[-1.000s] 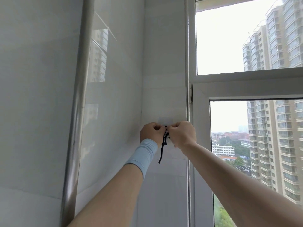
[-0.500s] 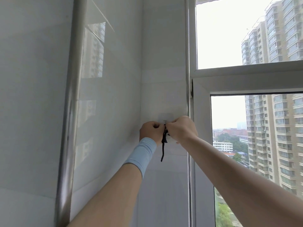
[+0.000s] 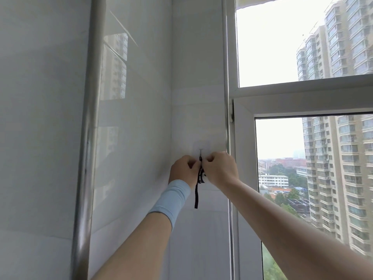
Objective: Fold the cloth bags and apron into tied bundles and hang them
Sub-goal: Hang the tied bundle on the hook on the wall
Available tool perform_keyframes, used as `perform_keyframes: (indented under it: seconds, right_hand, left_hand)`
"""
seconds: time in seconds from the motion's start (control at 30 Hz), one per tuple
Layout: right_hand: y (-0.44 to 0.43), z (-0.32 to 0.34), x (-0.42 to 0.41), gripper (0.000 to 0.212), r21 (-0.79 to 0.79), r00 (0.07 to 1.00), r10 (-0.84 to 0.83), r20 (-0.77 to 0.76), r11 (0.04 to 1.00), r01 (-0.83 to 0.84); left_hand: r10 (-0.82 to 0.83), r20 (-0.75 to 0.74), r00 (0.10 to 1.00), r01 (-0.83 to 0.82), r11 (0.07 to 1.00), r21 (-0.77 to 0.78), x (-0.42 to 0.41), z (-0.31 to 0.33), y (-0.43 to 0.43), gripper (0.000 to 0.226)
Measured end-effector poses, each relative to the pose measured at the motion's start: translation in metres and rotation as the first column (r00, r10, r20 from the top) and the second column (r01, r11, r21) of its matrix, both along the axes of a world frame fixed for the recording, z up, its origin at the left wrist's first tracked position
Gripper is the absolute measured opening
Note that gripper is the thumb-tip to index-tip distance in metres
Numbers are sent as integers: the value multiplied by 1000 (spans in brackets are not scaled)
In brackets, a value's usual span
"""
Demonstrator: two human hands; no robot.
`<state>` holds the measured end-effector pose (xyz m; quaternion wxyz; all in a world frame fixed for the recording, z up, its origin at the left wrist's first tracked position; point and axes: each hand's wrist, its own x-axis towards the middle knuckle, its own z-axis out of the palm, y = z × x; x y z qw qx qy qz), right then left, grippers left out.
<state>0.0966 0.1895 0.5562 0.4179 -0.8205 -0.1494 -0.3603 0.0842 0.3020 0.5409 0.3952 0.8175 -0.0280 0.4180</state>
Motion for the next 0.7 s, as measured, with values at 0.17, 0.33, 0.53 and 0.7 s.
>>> perform_keyframes:
  seconds: [0.17,0.33,0.53,0.7]
  right_hand:
    - [-1,-31,2,18,-175,954,-40,296,980,95]
    - [-13,-52,2,26,-414,859,-74,507,853,318]
    - [-26,-42,-20,51,-528,931,-24,365,818,228]
    - [-45,-65,-54,37,-336,870,22,492,927,166]
  left_hand:
    - [13,13,1000,-16,976,216,-9,-11,8,25]
    - [17,-14,1000,-12,946,325,-18,-18,13,29]
    - [127,53,990,-138,914,381,-39,-19,11,29]
    - [167,297,940,-254,924,286,-72,-38,-10,17]
